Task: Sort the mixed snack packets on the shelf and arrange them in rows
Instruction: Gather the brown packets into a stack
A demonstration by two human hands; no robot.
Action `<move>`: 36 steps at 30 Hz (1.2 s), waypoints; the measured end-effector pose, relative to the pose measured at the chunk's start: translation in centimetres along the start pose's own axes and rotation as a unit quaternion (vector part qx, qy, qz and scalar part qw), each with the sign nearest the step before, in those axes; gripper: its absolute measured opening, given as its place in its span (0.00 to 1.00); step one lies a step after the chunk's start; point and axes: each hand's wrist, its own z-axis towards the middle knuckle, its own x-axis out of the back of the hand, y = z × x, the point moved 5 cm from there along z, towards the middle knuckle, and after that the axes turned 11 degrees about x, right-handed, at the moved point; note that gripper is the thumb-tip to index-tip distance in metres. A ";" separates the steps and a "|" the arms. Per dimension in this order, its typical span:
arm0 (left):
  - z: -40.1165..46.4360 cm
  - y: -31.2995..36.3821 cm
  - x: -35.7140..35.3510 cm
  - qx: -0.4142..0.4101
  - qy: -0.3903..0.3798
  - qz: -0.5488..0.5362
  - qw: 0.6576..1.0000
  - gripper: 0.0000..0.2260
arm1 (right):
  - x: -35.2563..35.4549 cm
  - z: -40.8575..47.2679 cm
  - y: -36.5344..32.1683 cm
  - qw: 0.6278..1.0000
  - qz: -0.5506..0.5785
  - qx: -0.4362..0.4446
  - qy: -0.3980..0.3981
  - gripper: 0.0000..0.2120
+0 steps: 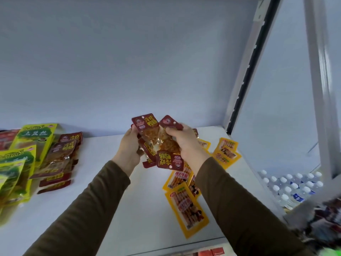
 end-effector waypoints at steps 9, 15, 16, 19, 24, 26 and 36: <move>-3.4 -1.4 0.1 -0.033 -0.149 0.113 0.982 0.18 | -1.7 -1.0 1.5 0.993 -0.107 0.038 0.032 0.12; -3.3 -2.6 2.6 -0.033 -0.121 0.087 0.988 0.20 | -5.1 -3.4 2.4 0.999 -0.035 0.025 -0.018 0.14; -3.2 -2.8 3.2 -0.023 -0.108 0.069 0.991 0.20 | -5.6 -3.8 2.6 0.997 -0.072 0.022 -0.036 0.13; -3.0 -3.2 4.2 0.009 -0.081 0.013 0.997 0.22 | -6.0 -3.9 3.0 0.983 -0.156 -0.008 -0.098 0.22; -3.4 -3.4 4.6 0.044 -0.148 -0.032 0.988 0.22 | -0.1 -0.2 0.0 0.900 -0.415 0.130 -0.034 0.26; -3.2 -3.6 5.0 0.051 -0.147 -0.035 0.987 0.23 | 3.9 1.9 -0.9 0.822 -0.548 0.145 0.044 0.29; -2.3 -4.0 4.9 0.052 -0.152 -0.028 0.987 0.20 | 8.1 6.4 2.2 0.926 -0.373 0.037 0.056 0.34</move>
